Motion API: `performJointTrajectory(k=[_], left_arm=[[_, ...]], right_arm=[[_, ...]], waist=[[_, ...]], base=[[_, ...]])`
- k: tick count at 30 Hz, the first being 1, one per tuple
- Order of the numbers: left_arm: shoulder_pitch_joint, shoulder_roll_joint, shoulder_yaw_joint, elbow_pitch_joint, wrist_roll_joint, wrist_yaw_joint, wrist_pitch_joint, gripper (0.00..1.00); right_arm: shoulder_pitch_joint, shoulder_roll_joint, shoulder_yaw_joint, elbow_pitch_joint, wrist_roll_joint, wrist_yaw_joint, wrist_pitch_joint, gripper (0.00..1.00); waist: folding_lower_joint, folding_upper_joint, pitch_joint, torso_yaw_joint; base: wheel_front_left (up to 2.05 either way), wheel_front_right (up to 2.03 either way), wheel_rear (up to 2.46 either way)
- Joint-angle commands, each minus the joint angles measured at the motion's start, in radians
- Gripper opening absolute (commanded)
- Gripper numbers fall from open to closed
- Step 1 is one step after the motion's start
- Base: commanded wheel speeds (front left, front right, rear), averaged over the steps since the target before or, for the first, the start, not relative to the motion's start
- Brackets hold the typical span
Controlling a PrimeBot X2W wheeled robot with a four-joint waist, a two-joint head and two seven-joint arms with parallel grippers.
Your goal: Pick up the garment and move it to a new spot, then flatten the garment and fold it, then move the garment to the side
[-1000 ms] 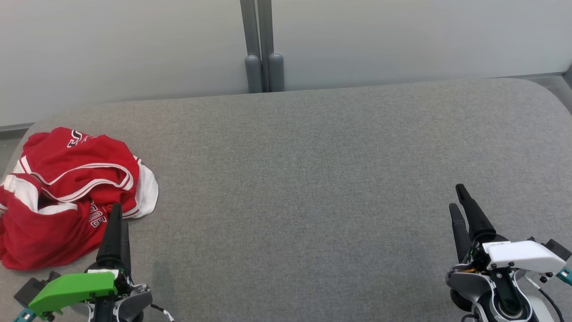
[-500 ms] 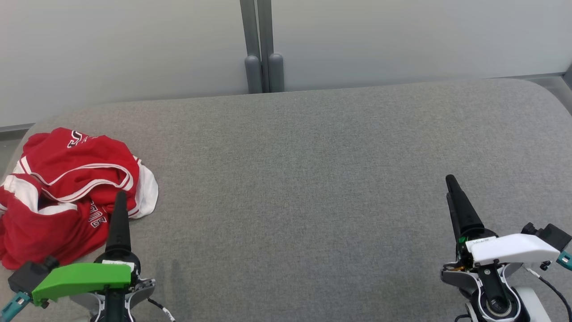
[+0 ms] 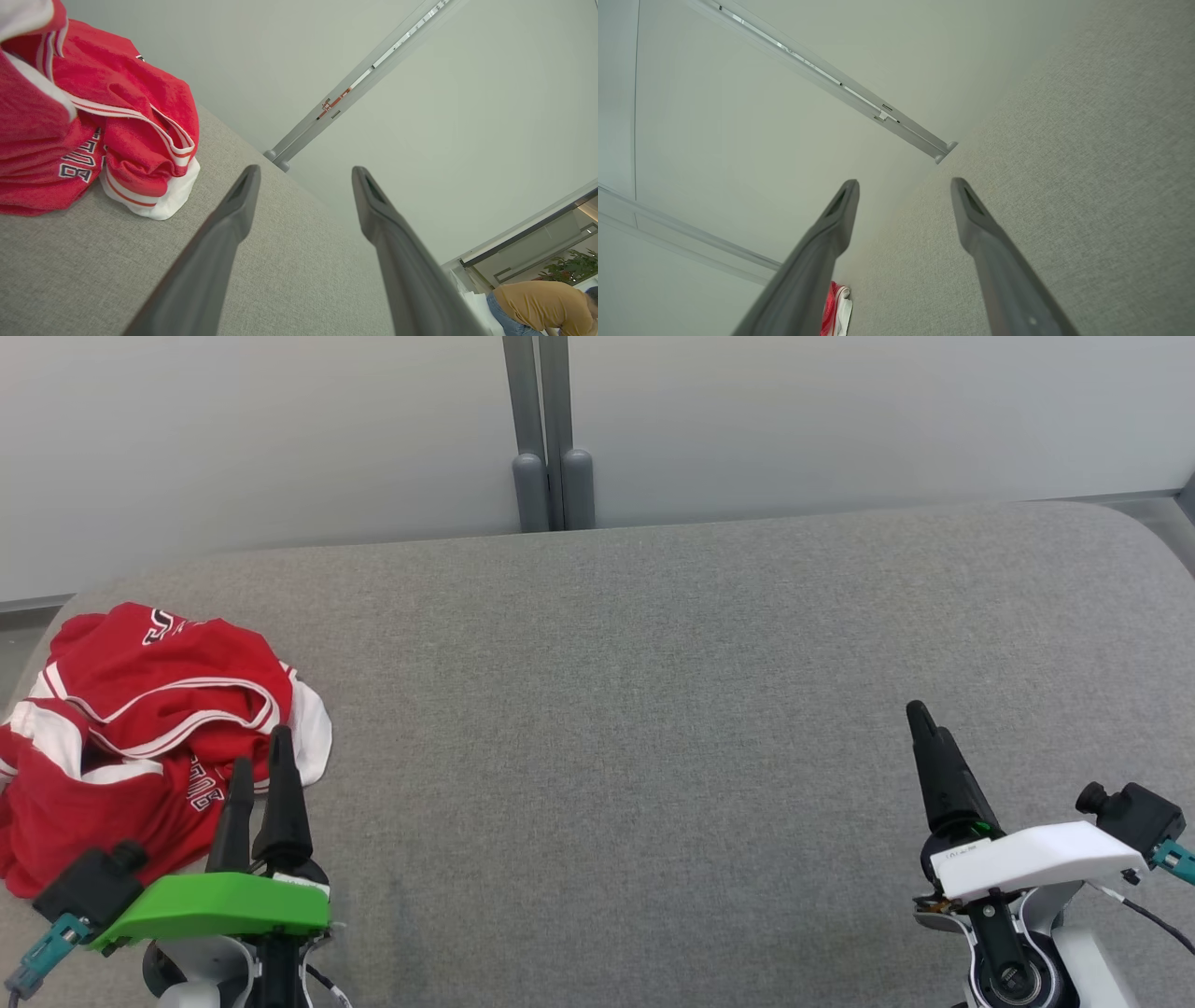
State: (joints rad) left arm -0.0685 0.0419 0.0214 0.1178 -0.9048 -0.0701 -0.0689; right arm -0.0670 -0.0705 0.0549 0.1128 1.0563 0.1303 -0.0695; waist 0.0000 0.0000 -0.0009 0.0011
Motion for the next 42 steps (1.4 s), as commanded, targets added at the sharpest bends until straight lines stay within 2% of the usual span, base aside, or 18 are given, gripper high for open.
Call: performJointTrajectory(k=[1, 9, 19, 42], left_arm=[[-0.002, 0.009, -0.007, -0.020, 0.059, 0.009, -0.012, 1.00], [0.005, 0.022, -0.034, -0.025, 0.229, 0.037, -0.037, 1.00], [0.007, 0.036, -0.062, -0.027, 0.364, 0.067, -0.066, 1.00], [0.018, 0.048, -0.099, -0.048, 0.575, 0.099, -0.122, 1.00]], right_arm=[[-0.006, -0.005, 0.005, -0.019, -0.048, 0.000, -0.011, 1.00], [0.001, 0.001, -0.001, -0.014, -0.233, 0.000, -0.032, 1.00], [0.011, 0.012, -0.001, -0.022, -0.403, 0.000, -0.039, 1.00], [0.022, 0.020, 0.014, -0.059, -0.618, 0.001, -0.068, 1.00]], waist=[[0.0000, 0.0000, -0.001, 0.000], [0.0000, 0.0000, -0.005, -0.001], [0.0000, 0.0000, -0.008, 0.000], [0.0000, 0.0000, -0.005, 0.003]], base=[[0.00, 0.00, 0.00], [0.00, 0.00, 0.00], [0.00, 0.00, 0.00], [0.00, 0.00, 0.00]])
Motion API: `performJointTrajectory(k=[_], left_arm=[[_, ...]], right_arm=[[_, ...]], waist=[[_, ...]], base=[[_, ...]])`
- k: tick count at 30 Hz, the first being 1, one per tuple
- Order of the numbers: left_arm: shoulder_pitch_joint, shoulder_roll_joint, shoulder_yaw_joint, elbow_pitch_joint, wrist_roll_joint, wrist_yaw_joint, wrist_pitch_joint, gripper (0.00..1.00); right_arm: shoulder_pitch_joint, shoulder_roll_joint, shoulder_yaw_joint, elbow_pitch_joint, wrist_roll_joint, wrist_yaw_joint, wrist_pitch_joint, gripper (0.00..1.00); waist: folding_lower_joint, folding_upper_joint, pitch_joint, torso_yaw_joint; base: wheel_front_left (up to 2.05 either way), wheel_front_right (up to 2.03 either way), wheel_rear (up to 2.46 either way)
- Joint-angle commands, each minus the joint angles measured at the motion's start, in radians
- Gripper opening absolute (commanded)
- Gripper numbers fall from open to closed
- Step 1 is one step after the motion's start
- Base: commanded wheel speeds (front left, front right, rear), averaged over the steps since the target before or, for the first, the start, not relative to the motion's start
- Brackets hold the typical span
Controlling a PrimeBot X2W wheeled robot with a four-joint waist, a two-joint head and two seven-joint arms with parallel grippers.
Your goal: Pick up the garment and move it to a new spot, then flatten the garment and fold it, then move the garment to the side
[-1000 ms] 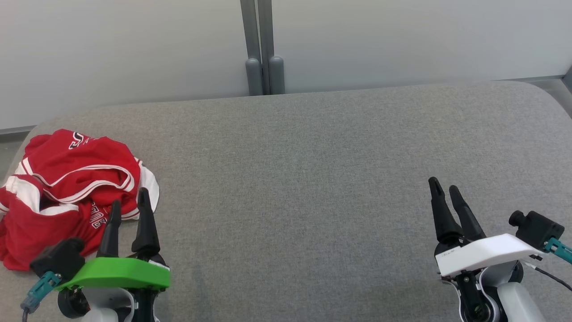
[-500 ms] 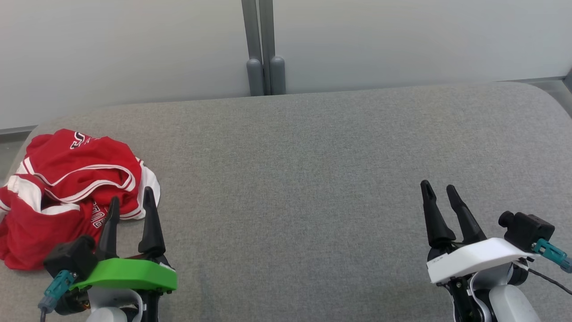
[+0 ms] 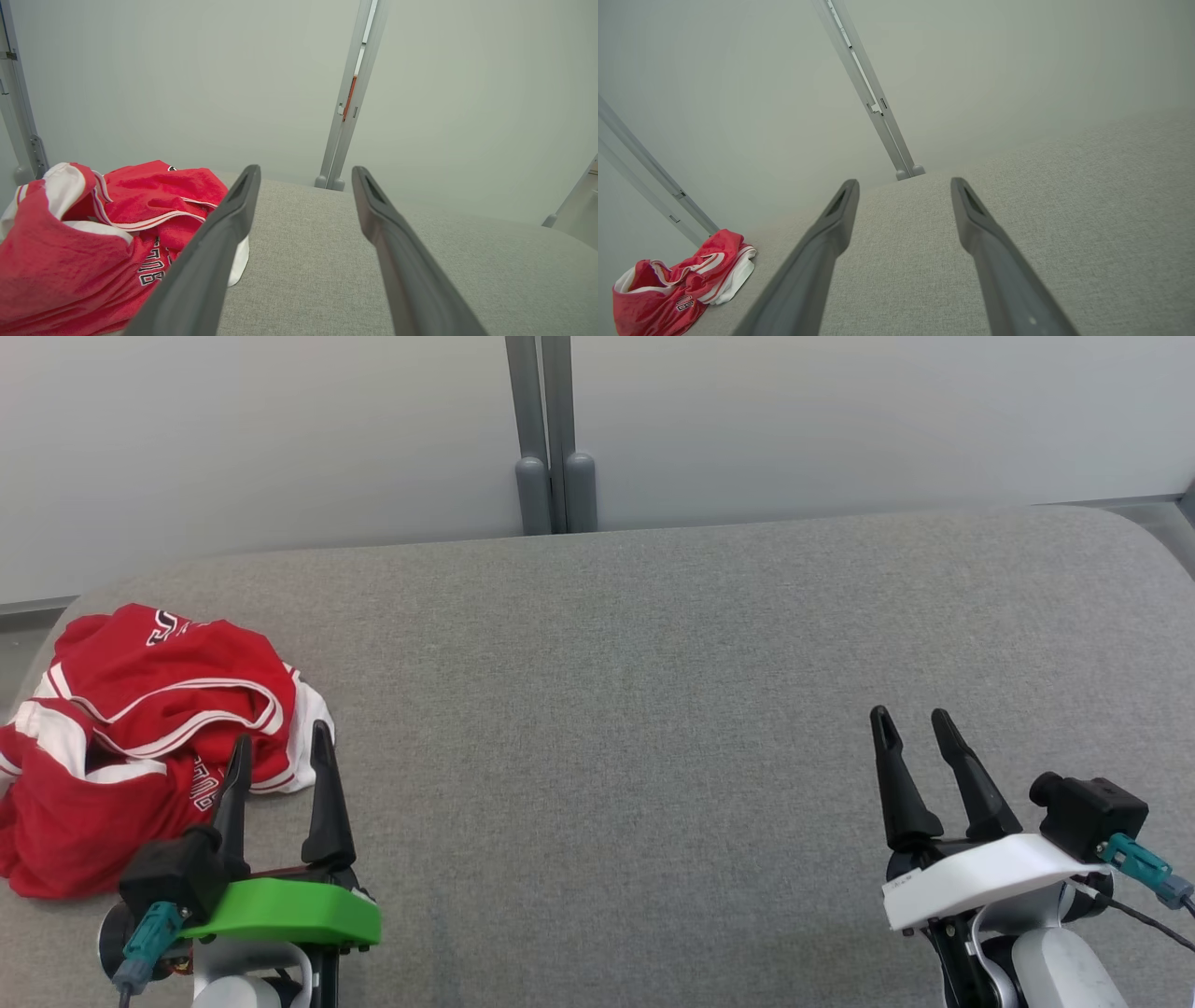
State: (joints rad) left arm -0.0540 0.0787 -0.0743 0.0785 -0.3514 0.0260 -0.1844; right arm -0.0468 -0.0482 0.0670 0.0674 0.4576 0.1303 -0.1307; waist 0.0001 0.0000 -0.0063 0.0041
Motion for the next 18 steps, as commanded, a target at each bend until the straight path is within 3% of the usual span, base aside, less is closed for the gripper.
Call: performJointTrajectory(k=[1, 18], left_arm=[[0.003, 0.011, -0.005, -0.010, 0.033, 0.004, -0.009, 1.00], [0.003, 0.009, -0.019, -0.013, 0.163, 0.013, -0.045, 1.00]], right_arm=[[0.003, -0.002, 0.003, -0.016, -0.027, 0.000, -0.009, 1.00], [0.014, -0.003, 0.018, -0.035, -0.134, 0.000, -0.047, 1.00]], waist=[[-0.0001, 0.0000, 0.001, 0.000], [-0.0001, 0.0000, -0.002, 0.003]], base=[[0.00, 0.00, 0.00], [0.00, 0.00, 0.00]])
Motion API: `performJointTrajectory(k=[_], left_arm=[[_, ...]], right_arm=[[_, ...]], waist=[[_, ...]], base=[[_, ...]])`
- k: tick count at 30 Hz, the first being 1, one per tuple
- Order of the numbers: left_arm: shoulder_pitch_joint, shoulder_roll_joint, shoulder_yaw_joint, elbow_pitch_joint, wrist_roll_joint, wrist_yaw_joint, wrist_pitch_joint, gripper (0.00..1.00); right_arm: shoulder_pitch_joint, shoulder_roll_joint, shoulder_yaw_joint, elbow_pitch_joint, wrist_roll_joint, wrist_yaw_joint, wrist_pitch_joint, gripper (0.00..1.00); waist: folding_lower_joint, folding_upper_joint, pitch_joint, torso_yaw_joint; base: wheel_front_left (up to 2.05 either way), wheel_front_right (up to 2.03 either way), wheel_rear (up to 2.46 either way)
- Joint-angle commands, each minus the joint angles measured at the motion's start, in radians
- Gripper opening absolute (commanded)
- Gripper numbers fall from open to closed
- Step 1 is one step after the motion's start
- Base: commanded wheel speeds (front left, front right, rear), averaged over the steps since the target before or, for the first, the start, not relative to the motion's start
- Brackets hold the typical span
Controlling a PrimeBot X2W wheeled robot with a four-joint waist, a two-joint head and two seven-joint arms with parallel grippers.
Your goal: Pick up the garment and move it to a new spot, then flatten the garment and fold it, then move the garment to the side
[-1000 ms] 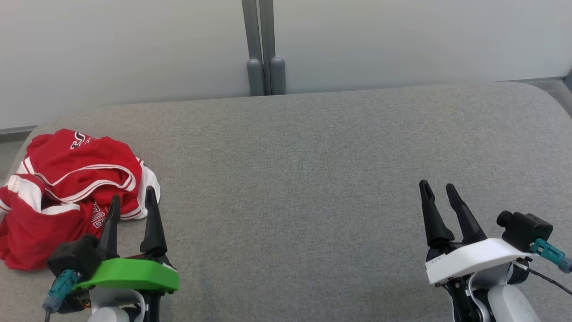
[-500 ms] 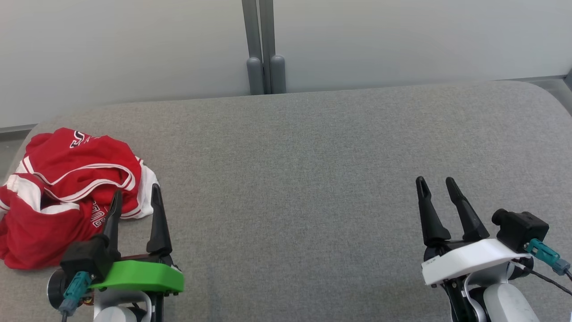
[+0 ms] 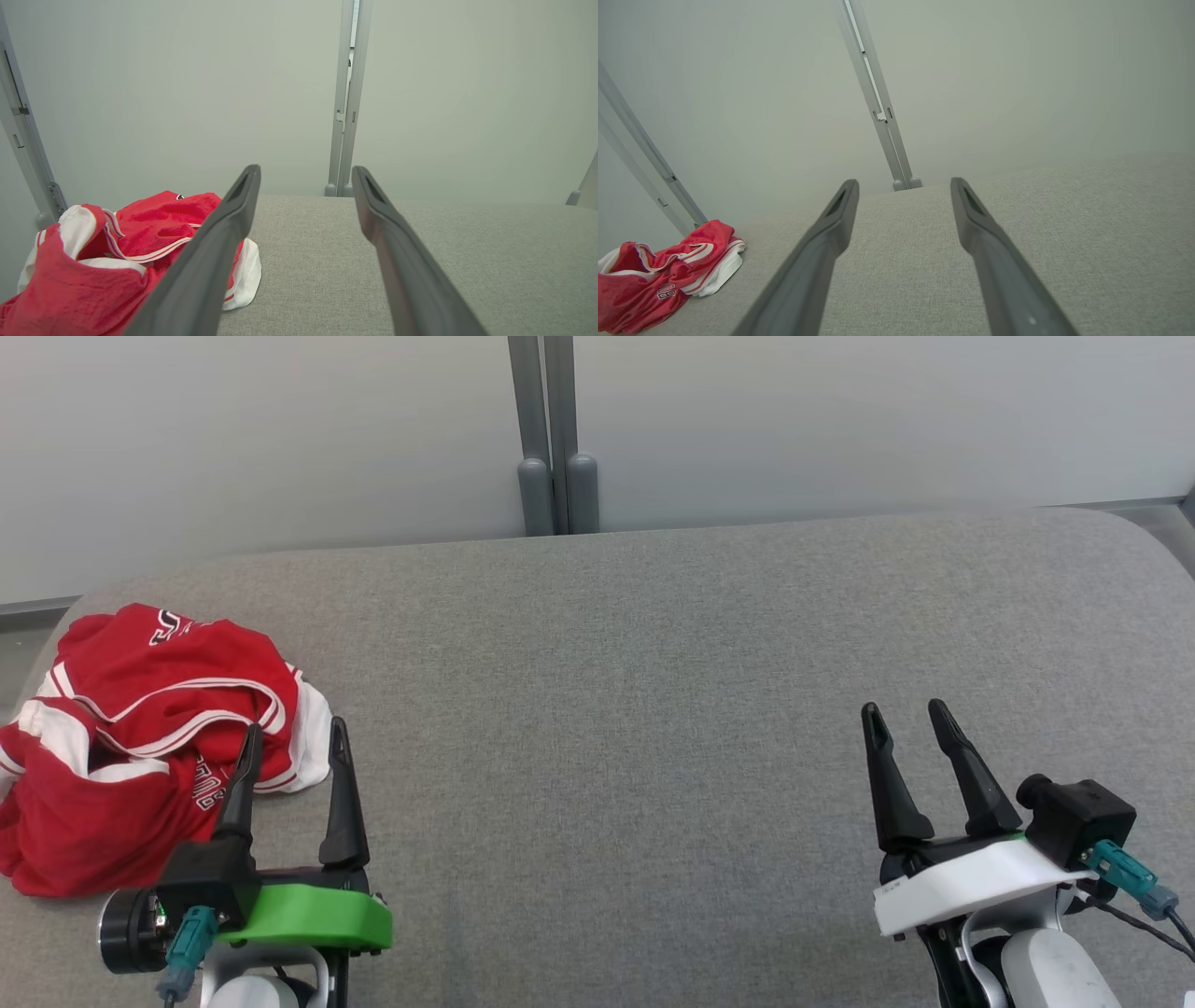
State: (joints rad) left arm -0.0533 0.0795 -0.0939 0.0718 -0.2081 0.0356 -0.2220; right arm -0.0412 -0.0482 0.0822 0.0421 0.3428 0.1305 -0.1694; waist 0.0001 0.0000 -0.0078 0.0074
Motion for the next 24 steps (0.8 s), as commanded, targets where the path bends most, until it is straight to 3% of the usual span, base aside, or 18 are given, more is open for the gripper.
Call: performJointTrajectory(k=[1, 24], left_arm=[[0.003, 0.008, 0.000, -0.007, 0.024, 0.004, -0.010, 1.00], [0.014, -0.003, -0.004, -0.004, 0.149, 0.004, -0.044, 1.00]], right_arm=[[0.008, -0.003, 0.004, -0.010, -0.025, 0.000, -0.011, 1.00], [0.013, -0.004, 0.012, -0.015, -0.129, 0.000, -0.047, 1.00]], waist=[[0.0000, 0.0000, 0.000, 0.000], [-0.0001, 0.0000, -0.004, -0.006]], base=[[0.00, 0.00, 0.00], [0.00, 0.00, 0.00]])
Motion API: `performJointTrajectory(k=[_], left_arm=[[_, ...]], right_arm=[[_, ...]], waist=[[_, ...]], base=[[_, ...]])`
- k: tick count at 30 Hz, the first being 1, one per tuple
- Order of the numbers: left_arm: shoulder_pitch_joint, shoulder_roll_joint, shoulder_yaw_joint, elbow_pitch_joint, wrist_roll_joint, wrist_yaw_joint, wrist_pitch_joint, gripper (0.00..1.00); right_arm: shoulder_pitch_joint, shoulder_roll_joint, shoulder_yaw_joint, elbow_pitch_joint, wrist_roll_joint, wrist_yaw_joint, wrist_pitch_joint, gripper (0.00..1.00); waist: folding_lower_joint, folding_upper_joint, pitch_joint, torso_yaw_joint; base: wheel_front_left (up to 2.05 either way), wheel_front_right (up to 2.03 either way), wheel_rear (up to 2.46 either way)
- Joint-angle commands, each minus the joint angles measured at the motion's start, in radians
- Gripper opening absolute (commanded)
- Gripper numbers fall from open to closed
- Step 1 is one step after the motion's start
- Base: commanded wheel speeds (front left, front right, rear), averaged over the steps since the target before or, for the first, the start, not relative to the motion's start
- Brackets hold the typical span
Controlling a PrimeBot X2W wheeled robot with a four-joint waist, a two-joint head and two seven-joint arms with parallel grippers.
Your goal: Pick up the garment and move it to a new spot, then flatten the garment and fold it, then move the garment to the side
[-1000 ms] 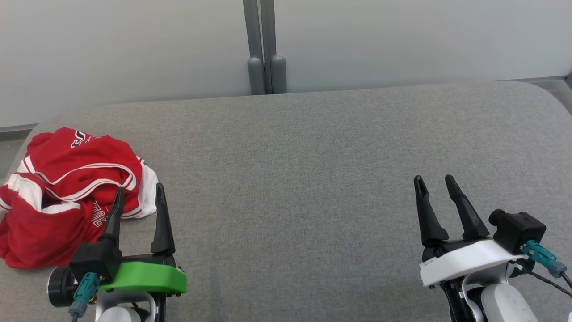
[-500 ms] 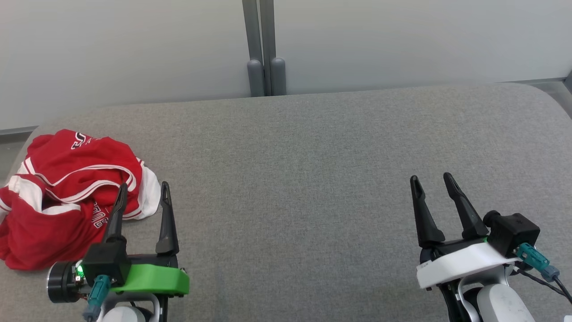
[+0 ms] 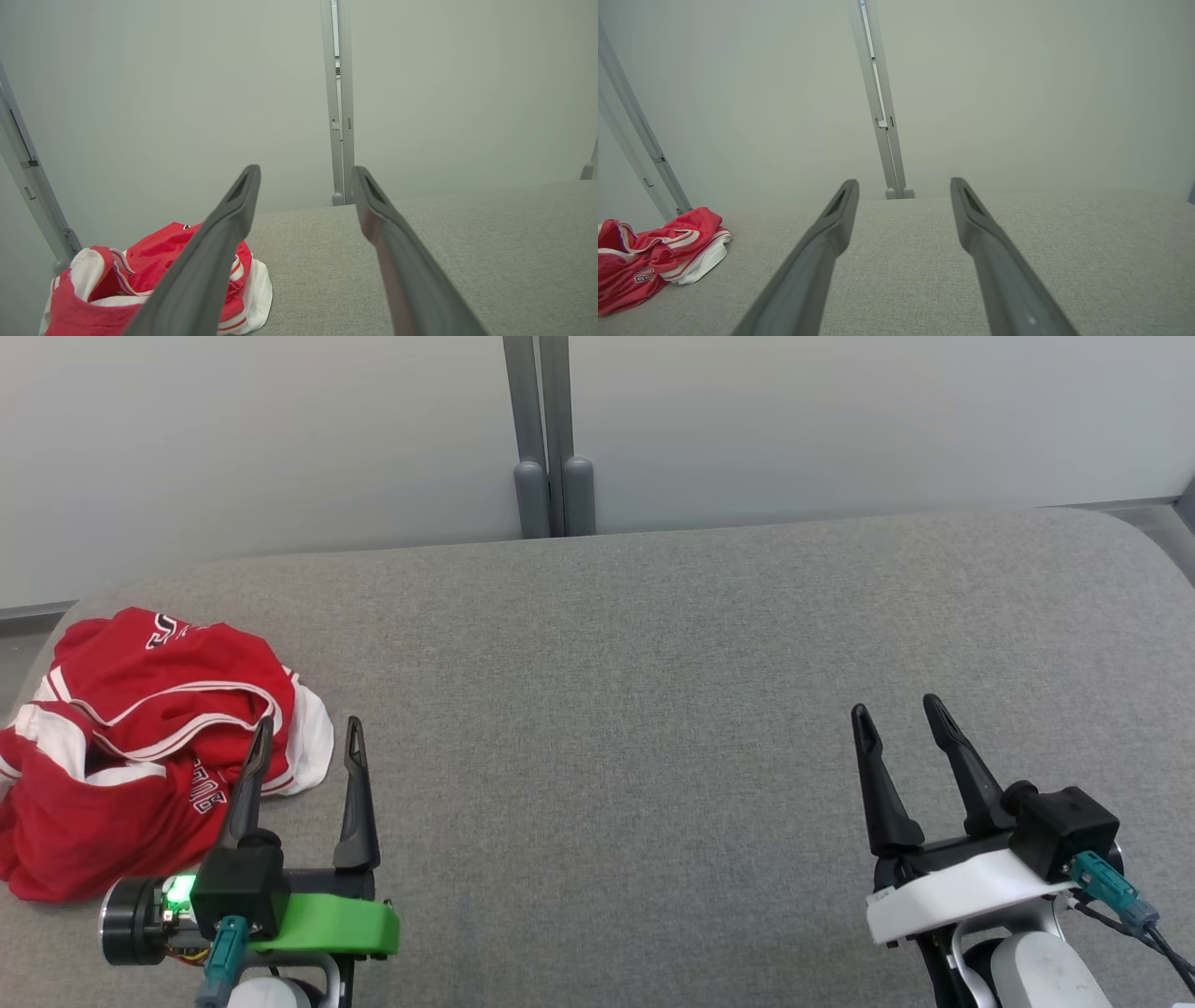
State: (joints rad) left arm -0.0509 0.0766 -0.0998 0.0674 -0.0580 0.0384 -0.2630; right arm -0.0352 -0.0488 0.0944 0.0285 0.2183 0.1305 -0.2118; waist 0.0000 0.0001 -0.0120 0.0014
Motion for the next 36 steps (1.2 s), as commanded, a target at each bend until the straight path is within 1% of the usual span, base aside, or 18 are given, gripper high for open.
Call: performJointTrajectory(k=[1, 16, 24, 30, 36], left_arm=[[0.011, -0.001, 0.003, 0.003, -0.002, -0.001, -0.003, 1.00], [0.001, -0.009, 0.012, 0.028, -0.018, -0.018, -0.002, 1.00], [-0.001, -0.013, 0.018, 0.046, -0.030, -0.020, -0.002, 1.00], [-0.003, -0.014, 0.025, 0.063, -0.041, -0.025, -0.002, 1.00], [0.016, -0.016, 0.044, 0.090, -0.053, -0.023, -0.002, 1.00]], right_arm=[[0.007, -0.003, -0.001, 0.000, -0.002, 0.000, -0.005, 1.00], [0.009, -0.003, -0.004, 0.008, 0.010, 0.000, -0.005, 1.00], [0.012, -0.003, -0.006, 0.024, 0.017, 0.000, -0.005, 1.00], [0.016, -0.003, -0.007, 0.043, 0.021, 0.000, -0.013, 1.00], [0.014, -0.003, 0.016, 0.072, 0.049, 0.000, -0.026, 1.00]], waist=[[0.0000, -0.0001, 0.001, 0.001], [0.0000, -0.0001, 0.002, 0.006], [0.0000, -0.0001, 0.002, 0.016], [0.0000, -0.0001, 0.004, 0.043], [0.0000, -0.0001, 0.004, 0.092]], base=[[0.00, 0.00, 0.00], [0.00, 0.00, 0.00], [0.00, 0.00, 0.00], [0.00, 0.00, 0.00], [0.00, 0.00, 0.00]])
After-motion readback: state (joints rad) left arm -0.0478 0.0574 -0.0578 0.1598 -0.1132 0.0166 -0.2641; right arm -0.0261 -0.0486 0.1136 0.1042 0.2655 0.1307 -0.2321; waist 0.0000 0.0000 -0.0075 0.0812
